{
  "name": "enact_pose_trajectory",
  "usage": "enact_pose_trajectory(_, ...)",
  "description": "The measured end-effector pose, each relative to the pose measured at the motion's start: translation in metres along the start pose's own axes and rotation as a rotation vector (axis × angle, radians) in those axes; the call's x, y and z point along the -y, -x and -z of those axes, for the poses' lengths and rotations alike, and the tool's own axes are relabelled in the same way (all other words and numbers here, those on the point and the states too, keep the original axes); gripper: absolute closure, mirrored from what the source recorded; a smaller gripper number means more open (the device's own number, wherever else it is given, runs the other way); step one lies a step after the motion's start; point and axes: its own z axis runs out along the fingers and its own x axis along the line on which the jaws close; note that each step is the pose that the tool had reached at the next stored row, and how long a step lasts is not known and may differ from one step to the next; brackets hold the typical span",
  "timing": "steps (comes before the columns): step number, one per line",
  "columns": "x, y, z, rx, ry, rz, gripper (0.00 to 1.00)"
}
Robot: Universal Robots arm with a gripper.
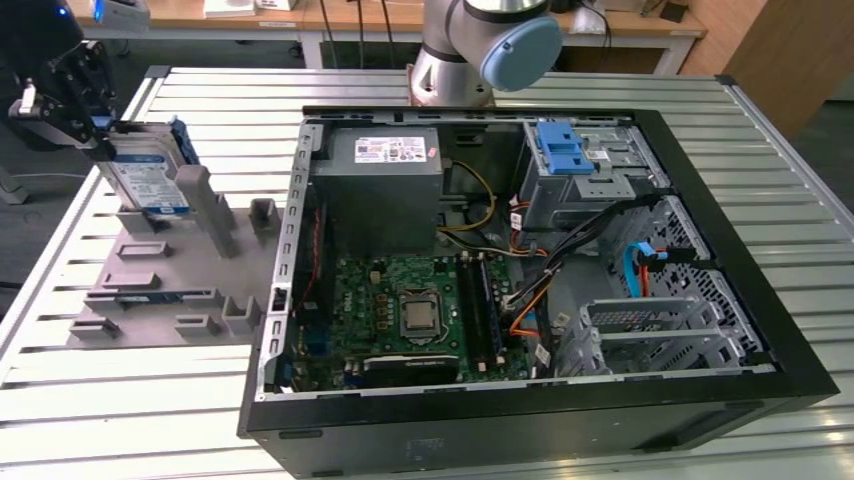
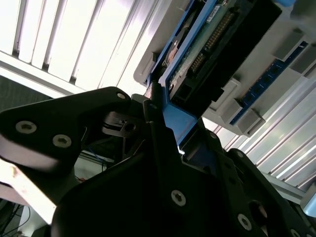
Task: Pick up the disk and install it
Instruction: 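Pick up the disk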
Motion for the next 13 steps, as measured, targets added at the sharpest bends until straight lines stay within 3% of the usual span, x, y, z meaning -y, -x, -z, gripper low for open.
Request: enact_pose_trajectory(13,0.0,0.0,0.0106,0.0002,-0.0004,0.0,0.64)
